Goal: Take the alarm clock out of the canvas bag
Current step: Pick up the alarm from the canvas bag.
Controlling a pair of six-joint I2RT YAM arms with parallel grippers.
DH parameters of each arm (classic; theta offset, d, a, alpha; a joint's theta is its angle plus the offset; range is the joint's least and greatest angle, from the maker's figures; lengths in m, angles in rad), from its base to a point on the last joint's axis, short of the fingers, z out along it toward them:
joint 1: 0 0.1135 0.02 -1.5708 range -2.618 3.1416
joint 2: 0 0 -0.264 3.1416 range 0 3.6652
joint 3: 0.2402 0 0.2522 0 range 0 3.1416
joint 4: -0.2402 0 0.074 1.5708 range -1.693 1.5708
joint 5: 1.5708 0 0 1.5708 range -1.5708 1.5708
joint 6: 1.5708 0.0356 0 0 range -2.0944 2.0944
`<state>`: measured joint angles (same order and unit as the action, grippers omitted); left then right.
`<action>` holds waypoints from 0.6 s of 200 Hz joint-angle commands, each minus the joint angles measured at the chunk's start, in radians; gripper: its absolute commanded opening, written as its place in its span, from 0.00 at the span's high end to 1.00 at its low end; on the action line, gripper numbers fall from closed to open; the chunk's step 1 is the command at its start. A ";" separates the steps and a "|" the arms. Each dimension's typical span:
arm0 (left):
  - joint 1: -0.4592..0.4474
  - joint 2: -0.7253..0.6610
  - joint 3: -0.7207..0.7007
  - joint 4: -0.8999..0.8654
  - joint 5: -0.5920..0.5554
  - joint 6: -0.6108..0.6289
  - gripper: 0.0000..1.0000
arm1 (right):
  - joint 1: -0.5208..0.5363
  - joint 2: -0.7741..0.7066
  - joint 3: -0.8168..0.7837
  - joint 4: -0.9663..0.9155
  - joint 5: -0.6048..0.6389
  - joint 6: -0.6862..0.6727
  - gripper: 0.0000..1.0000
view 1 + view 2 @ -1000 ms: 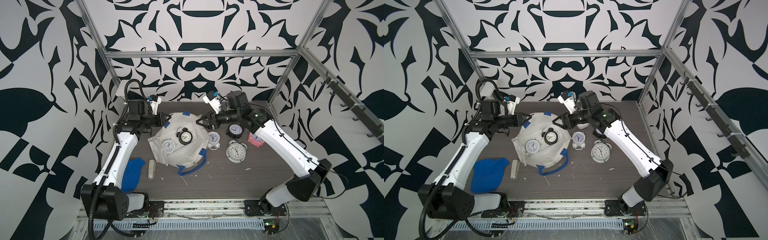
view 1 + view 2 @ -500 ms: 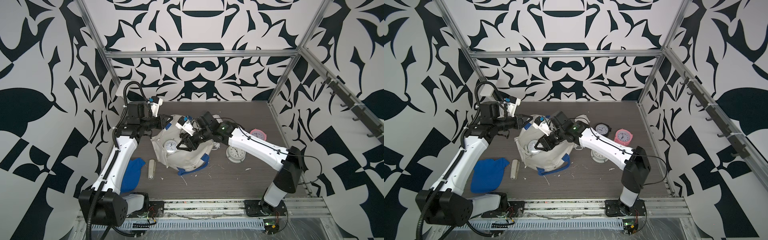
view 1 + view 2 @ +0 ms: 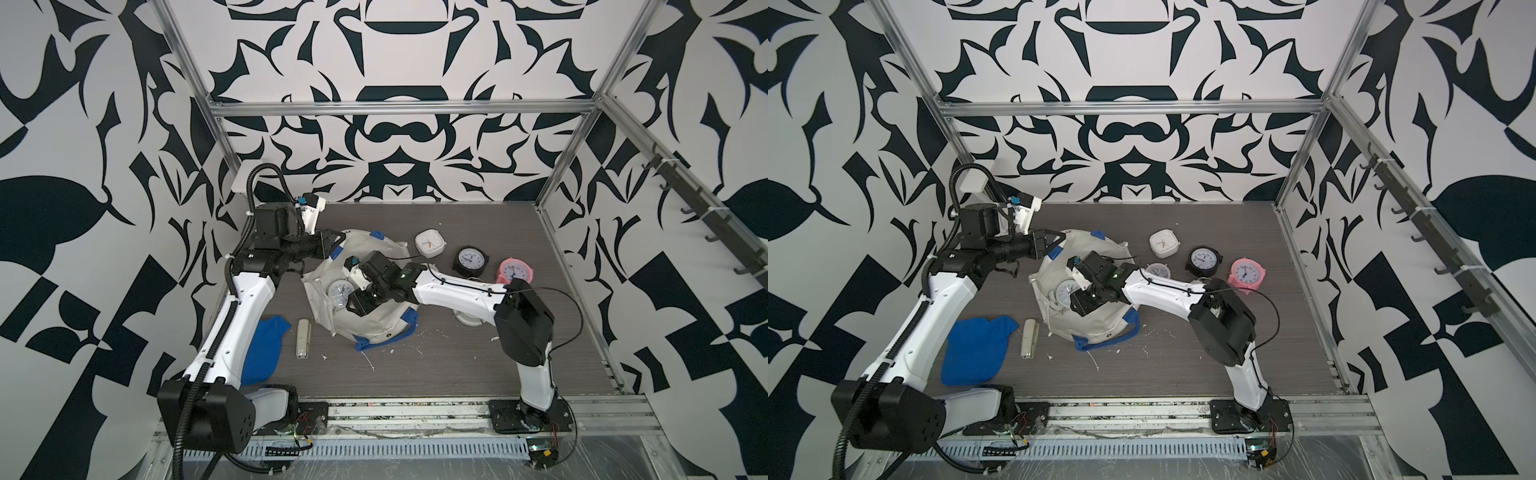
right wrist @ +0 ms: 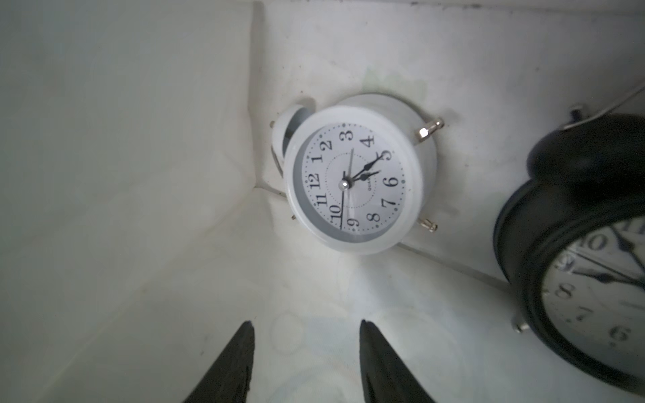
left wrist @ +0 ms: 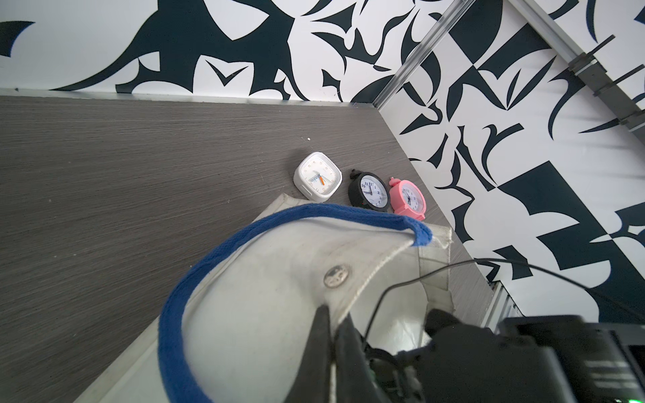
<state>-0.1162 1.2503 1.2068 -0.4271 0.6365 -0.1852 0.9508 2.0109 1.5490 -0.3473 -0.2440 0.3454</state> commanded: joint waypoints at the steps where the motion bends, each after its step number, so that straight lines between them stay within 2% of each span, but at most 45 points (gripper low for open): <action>1: 0.000 -0.022 0.013 0.074 0.060 0.011 1.00 | -0.006 0.007 0.029 0.094 -0.004 0.096 0.47; 41: 0.000 -0.026 0.007 0.072 0.074 0.019 1.00 | -0.048 0.020 -0.039 0.197 -0.025 0.219 0.46; 120: 0.000 -0.037 -0.008 0.094 0.123 0.028 1.00 | -0.085 0.049 -0.047 0.269 -0.051 0.264 0.43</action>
<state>-0.1162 1.2503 1.2026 -0.4240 0.6754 -0.1734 0.8680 2.0682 1.4834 -0.1284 -0.2813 0.5854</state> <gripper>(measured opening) 0.057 0.560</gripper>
